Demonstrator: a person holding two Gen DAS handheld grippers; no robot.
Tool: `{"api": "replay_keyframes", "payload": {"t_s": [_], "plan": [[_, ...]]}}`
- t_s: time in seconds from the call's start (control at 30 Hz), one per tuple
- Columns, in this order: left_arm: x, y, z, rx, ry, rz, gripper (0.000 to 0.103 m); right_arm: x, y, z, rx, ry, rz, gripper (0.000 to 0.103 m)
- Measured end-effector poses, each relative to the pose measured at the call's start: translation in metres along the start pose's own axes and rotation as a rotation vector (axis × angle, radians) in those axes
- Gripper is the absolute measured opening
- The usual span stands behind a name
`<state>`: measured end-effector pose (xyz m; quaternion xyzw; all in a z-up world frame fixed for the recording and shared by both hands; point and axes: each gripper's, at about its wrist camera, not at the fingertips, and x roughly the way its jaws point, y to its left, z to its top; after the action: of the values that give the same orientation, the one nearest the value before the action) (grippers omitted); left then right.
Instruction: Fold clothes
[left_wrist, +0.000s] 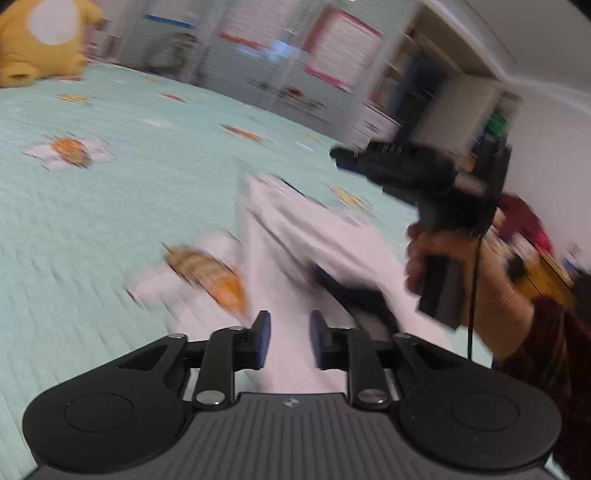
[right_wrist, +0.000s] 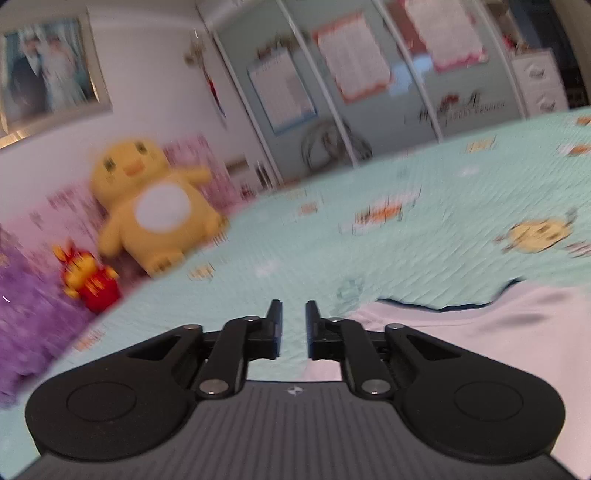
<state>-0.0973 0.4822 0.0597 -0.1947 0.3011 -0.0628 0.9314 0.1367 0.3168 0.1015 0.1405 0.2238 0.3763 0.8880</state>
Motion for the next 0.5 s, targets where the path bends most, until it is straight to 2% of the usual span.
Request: {"api": "replay_keyframes", "payload": {"t_s": [0.03,0.1,0.13,0.17,0.2,0.3,0.33,0.4,0.43,0.47,0.5], "plan": [[0.002,-0.005,-0.014,0.022,0.047,0.008,0.036,-0.029,-0.004,-0.003,0.018,0.015,0.001,0.014],[0.006,-0.016,-0.042,0.065,0.140,0.023,0.036,-0.089,-0.021,-0.019,0.108,0.071,0.025,0.014],[0.005,-0.019,-0.050,0.081,0.139,0.043,0.027,-0.120,-0.029,-0.030,0.151,0.098,0.023,0.014],[0.002,-0.021,-0.055,0.093,0.120,0.066,0.024,-0.152,-0.036,-0.042,0.192,0.125,0.015,0.016],[0.000,-0.022,-0.061,0.106,0.102,0.090,0.023,-0.183,-0.042,-0.055,0.229,0.146,0.005,0.016],[-0.022,-0.033,-0.055,0.058,0.077,0.108,0.025,-0.266,-0.047,-0.097,0.295,0.222,-0.002,0.016],[-0.030,-0.037,-0.053,0.040,0.070,0.112,0.027,-0.290,-0.045,-0.111,0.311,0.234,-0.005,0.016],[-0.056,-0.055,-0.058,0.097,0.050,0.087,0.044,-0.332,-0.031,-0.137,0.335,0.261,0.008,0.016],[-0.065,-0.063,-0.066,0.136,0.052,0.084,0.059,-0.348,-0.023,-0.146,0.329,0.278,0.015,0.016],[-0.074,-0.070,-0.075,0.174,0.056,0.085,0.063,-0.361,-0.015,-0.154,0.318,0.299,0.023,0.016],[-0.080,-0.075,-0.085,0.205,0.070,0.094,0.063,-0.375,-0.007,-0.163,0.307,0.319,0.031,0.016]]}}
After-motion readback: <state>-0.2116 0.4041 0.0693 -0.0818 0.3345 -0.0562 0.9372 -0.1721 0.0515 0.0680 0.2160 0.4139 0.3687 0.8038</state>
